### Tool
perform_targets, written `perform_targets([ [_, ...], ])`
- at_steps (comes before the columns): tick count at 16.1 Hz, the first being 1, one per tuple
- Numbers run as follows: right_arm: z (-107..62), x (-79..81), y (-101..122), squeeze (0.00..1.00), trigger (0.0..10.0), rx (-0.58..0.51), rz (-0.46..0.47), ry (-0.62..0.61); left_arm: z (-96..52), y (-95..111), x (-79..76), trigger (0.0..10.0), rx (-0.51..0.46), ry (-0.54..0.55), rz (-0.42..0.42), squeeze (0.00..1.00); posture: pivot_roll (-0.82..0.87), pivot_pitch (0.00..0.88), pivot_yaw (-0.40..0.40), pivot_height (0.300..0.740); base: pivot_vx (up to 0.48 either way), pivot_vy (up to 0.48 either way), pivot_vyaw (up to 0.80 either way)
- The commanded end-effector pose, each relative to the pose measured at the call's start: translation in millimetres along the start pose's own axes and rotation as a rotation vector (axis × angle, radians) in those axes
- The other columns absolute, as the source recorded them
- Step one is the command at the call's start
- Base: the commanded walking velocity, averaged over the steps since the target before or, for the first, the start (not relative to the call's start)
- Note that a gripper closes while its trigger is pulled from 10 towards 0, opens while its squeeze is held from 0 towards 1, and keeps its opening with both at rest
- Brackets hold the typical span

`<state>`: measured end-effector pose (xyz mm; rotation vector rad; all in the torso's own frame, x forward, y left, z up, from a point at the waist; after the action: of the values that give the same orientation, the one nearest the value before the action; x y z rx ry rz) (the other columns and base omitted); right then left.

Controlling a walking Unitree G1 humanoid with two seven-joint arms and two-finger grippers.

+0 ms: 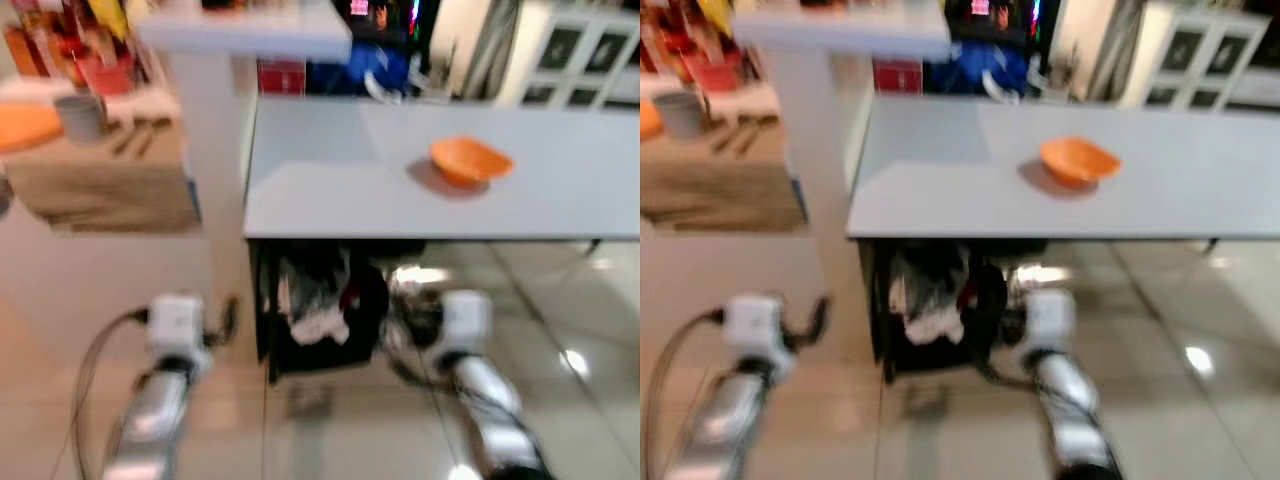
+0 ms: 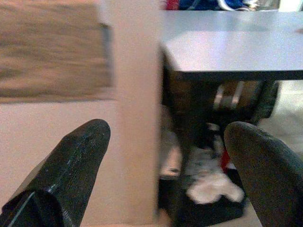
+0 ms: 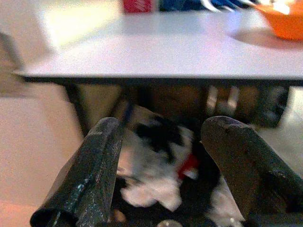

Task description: Setting the table

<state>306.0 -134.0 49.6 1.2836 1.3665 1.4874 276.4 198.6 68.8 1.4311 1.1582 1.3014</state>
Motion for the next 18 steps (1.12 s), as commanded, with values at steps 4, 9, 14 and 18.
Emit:
perform_targets([
  [4,1.3,-16.3,8,0.0,10.0,-0.013,-0.095,-0.04,4.3,8,-8.1,10.0,-0.031,-0.017,-0.004,0.0,-0.01,0.0,-0.03,0.74,0.0,0.48,0.0],
  [9,4.8,-16.6,11,1.0,10.0,-0.025,-0.083,-0.057,5.0,9,-10.7,10.0,-0.038,-0.023,0.008,0.0,-0.01,0.0,-0.032,0.74,0.0,0.48,0.0],
  [14,7.3,-9.4,18,1.0,10.0,-0.053,-0.119,-0.051,8.1,12,-10.4,10.0,-0.044,-0.024,0.02,0.0,0.0,0.0,-0.033,0.74,0.0,0.48,0.0],
  [18,10.5,3.1,29,0.0,10.0,-0.101,-0.152,-0.006,9.9,14,-8.6,10.0,-0.041,0.009,0.083,0.0,0.0,0.0,-0.035,0.74,0.0,0.12,0.0],
])
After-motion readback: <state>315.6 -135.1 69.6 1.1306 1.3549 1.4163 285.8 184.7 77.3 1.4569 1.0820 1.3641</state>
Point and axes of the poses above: a point about 5 cm out from each wrist's last joint towards the gripper, its own z axis pointing out of the wrist towards the gripper, its own y axis along the axis of the wrist's last joint, x = y × z, the point moved 2 cm from there along z, pointing out of the wrist towards the gripper, and after that the axes turned 7 degrees about z, right-handed, at the moved point
